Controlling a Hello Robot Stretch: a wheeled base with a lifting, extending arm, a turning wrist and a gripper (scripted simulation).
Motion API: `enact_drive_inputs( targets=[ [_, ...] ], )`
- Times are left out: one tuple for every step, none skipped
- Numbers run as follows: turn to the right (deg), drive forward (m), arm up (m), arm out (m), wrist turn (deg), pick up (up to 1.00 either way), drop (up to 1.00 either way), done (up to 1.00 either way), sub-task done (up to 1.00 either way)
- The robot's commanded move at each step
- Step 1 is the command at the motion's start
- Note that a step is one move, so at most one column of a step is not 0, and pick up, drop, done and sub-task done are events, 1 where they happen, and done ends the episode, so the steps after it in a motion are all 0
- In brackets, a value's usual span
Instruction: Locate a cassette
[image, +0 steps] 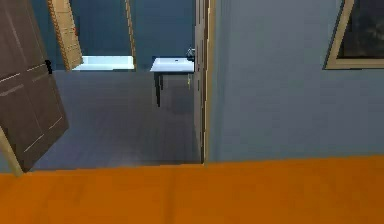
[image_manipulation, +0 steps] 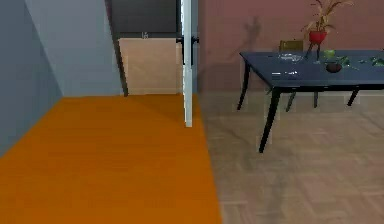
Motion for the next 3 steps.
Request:
enact_drive_inputs(
  targets=[
    [0.0, 0.40, 0.00, 0.00, 0.0, 0.00, 0.00, 0.00, 0.00],
    [-24.0, 0.00, 0.00, 0.00, 0.0, 0.00, 0.00, 0.00, 0.00],
    [0.0, 1.00, 0.00, 0.00, 0.0, 0.00, 0.00, 0.00, 0.00]
  ],
)
